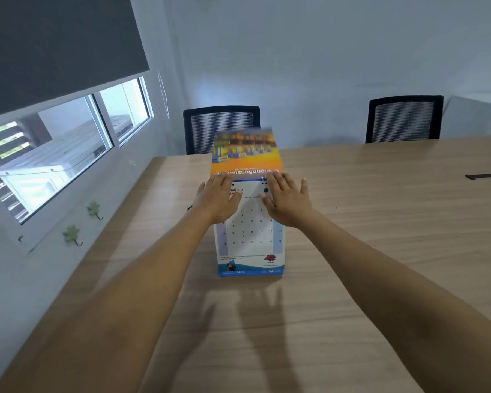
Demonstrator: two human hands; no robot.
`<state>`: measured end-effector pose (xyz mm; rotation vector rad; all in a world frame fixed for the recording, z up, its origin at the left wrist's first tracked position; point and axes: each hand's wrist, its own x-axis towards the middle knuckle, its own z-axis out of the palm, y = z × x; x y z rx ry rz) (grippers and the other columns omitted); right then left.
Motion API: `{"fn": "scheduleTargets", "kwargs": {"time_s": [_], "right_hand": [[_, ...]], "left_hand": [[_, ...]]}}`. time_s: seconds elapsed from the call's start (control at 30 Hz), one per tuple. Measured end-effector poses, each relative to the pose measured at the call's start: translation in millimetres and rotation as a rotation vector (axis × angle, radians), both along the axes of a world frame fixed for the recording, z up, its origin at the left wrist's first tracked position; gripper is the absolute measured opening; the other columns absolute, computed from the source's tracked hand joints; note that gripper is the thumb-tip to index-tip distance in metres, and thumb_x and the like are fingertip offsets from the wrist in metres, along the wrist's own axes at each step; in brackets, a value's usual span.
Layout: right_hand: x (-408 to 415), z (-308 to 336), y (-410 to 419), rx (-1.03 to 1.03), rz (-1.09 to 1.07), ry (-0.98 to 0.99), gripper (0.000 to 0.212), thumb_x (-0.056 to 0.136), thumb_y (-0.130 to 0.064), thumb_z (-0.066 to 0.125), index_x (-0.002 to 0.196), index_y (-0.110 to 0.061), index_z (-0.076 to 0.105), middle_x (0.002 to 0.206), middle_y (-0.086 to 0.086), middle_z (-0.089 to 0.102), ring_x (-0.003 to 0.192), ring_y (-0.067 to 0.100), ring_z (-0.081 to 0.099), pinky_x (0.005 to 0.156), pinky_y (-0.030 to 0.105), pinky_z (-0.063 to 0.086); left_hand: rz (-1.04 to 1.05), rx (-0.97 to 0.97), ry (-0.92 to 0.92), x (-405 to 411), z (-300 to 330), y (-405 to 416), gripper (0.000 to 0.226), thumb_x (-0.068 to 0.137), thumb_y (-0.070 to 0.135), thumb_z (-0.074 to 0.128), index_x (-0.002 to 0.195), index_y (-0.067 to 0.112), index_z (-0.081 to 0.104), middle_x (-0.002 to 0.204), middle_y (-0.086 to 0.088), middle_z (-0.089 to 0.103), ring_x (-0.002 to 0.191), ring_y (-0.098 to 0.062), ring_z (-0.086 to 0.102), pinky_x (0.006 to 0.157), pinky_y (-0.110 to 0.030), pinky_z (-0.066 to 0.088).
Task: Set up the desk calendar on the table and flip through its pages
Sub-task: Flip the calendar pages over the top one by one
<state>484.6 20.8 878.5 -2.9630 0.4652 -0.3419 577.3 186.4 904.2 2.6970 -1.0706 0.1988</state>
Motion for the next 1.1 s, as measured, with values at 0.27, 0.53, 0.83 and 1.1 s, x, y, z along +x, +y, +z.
{"fn": "scheduleTargets", "kwargs": {"time_s": [0.27, 0.53, 0.83, 1.1], "right_hand": [[2, -4, 0, 0.079, -0.008, -0.047, 0.064, 0.097, -0.048, 0.019, 0.153, -0.024, -0.001, 0.163, 0.000, 0.003, 0.150, 0.024, -0.004, 0.115, 0.060, -0.001], [-19, -8, 11, 1.142, -0.212, -0.178, 0.039, 0.096, -0.025, 0.031, 0.133, -0.013, 0.029, 0.142, 0.008, 0.036, 0.128, 0.030, 0.039, 0.102, 0.045, 0.036], [-30, -3, 21, 1.321, -0.272, -0.091, 0.047, 0.093, -0.033, 0.036, 0.135, -0.013, 0.040, 0.144, 0.012, 0.040, 0.124, 0.026, 0.038, 0.093, 0.035, 0.027], [-50, 12, 23, 1.265, -0.312, -0.089, 0.047, 0.095, -0.029, 0.036, 0.136, -0.010, 0.045, 0.149, 0.011, 0.040, 0.138, 0.029, 0.035, 0.111, 0.042, 0.029]], "left_hand": [[0.053, -0.217, 0.088, 6, -8, -5, 0.063, 0.098, 0.047, 0.032, 0.150, 0.013, 0.025, 0.159, -0.007, 0.023, 0.148, -0.023, 0.018, 0.120, -0.044, 0.021], [0.321, -0.617, 0.682, -20, -34, 14, 0.062, 0.098, 0.051, 0.013, 0.131, 0.017, 0.053, 0.134, -0.014, 0.057, 0.115, -0.031, 0.054, 0.094, -0.041, 0.044], [0.336, -0.684, 0.938, -37, -28, 26, 0.062, 0.096, 0.058, 0.019, 0.144, 0.025, 0.041, 0.153, -0.004, 0.039, 0.139, -0.024, 0.037, 0.115, -0.046, 0.032], [0.342, -0.672, 0.796, -46, -24, 27, 0.048, 0.096, 0.043, 0.024, 0.110, 0.017, 0.062, 0.093, 0.001, 0.057, 0.079, -0.014, 0.052, 0.078, -0.034, 0.041]]}}
